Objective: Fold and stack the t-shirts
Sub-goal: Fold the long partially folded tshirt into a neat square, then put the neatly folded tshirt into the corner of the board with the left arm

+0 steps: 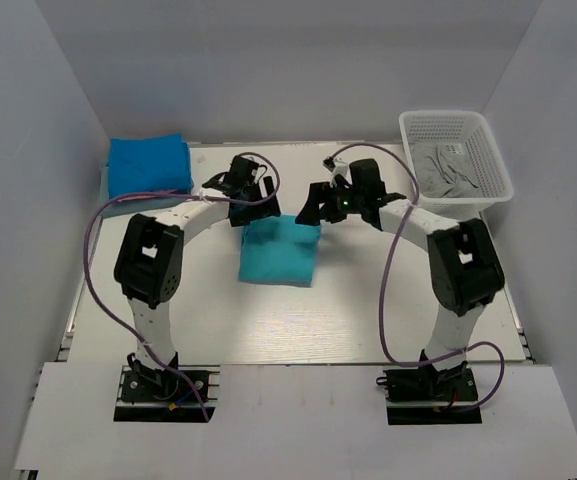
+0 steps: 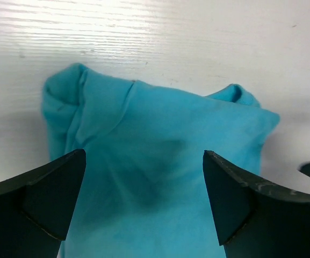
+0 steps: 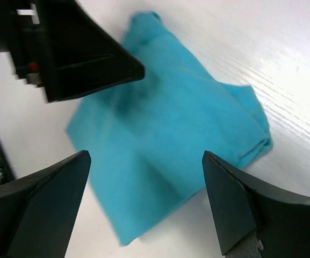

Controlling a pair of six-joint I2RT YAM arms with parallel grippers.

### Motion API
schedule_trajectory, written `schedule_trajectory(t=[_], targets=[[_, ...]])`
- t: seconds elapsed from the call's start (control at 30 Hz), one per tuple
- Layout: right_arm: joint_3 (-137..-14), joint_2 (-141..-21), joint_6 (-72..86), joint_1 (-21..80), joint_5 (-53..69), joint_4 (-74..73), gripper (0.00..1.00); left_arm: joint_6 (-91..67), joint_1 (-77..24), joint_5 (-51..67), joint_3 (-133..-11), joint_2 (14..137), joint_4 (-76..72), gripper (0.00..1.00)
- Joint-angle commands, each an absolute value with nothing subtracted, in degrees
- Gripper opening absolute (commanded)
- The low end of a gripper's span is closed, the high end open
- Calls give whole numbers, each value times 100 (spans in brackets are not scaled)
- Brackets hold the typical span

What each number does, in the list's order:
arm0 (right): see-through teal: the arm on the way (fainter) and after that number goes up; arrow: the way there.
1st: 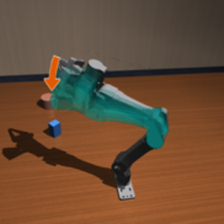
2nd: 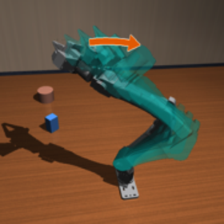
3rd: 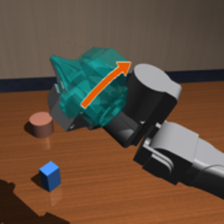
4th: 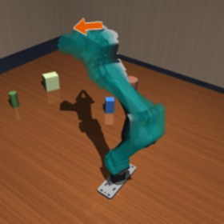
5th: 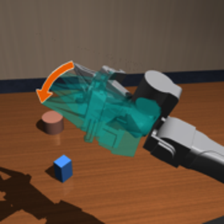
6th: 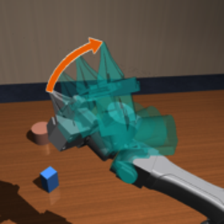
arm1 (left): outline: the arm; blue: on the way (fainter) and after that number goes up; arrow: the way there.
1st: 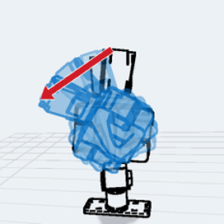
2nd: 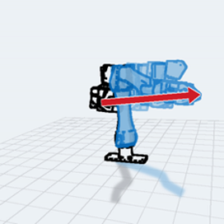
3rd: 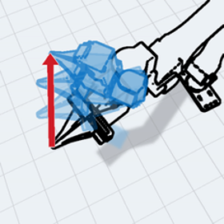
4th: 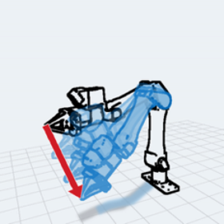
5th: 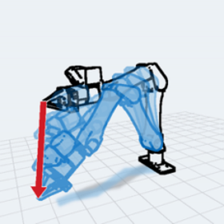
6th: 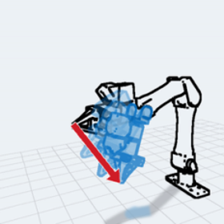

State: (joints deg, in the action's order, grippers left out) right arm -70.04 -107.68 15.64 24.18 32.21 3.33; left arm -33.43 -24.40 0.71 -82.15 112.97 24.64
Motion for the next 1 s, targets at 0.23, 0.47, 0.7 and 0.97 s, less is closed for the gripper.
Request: schedule_trajectory(t=[0.23,0.47,0.7,0.97], targets=[[-5828,-9158,2029,3067,4296,772,90,-3665,-2505,182,-6532,8799,1935,100],[-4940,-9403,2346,3261,4640,1545,90,-3771,-2610,1784,-4863,8719,783,100],[-4648,-9641,2128,2945,5274,1576,90,-3841,-2610,1784,-4271,8771,598,100],[-4596,-10353,2154,2690,4764,1275,90,-3841,-2496,1451,-4271,8947,976,100]])
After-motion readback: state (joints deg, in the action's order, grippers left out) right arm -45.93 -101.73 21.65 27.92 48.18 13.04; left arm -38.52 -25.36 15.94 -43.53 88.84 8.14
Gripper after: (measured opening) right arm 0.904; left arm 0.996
